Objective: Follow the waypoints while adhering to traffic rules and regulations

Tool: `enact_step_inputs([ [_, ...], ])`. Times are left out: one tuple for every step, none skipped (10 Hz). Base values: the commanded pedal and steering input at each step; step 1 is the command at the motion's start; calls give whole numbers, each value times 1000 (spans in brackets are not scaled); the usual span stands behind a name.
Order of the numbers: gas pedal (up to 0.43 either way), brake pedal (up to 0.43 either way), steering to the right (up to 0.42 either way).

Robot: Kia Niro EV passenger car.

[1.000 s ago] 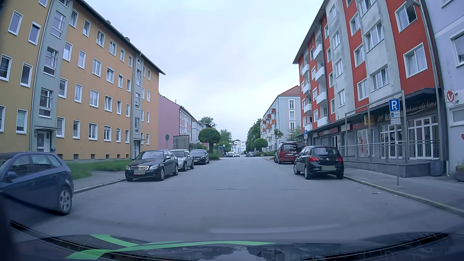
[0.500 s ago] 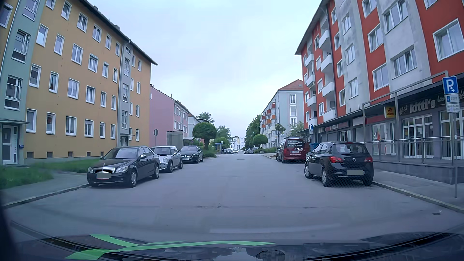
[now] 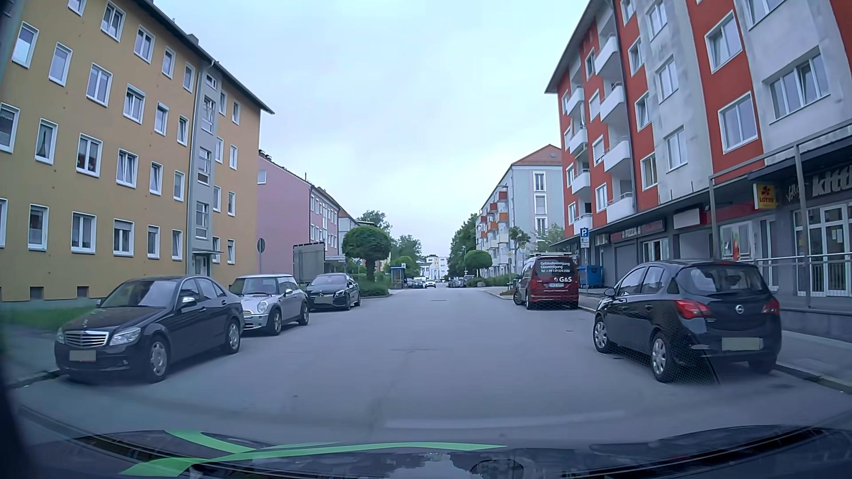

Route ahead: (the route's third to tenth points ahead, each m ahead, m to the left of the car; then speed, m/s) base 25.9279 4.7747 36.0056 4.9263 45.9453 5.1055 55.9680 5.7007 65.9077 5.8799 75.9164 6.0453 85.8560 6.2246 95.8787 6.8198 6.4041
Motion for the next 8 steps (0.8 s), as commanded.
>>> enact_step_inputs([
  [0, 0, 4],
  [0, 0, 4],
  [0, 0, 4],
  [0, 0, 4],
  [0, 0, 4],
  [20, 0, 4],
  [28, 0, 4],
  [28, 0, 4],
])
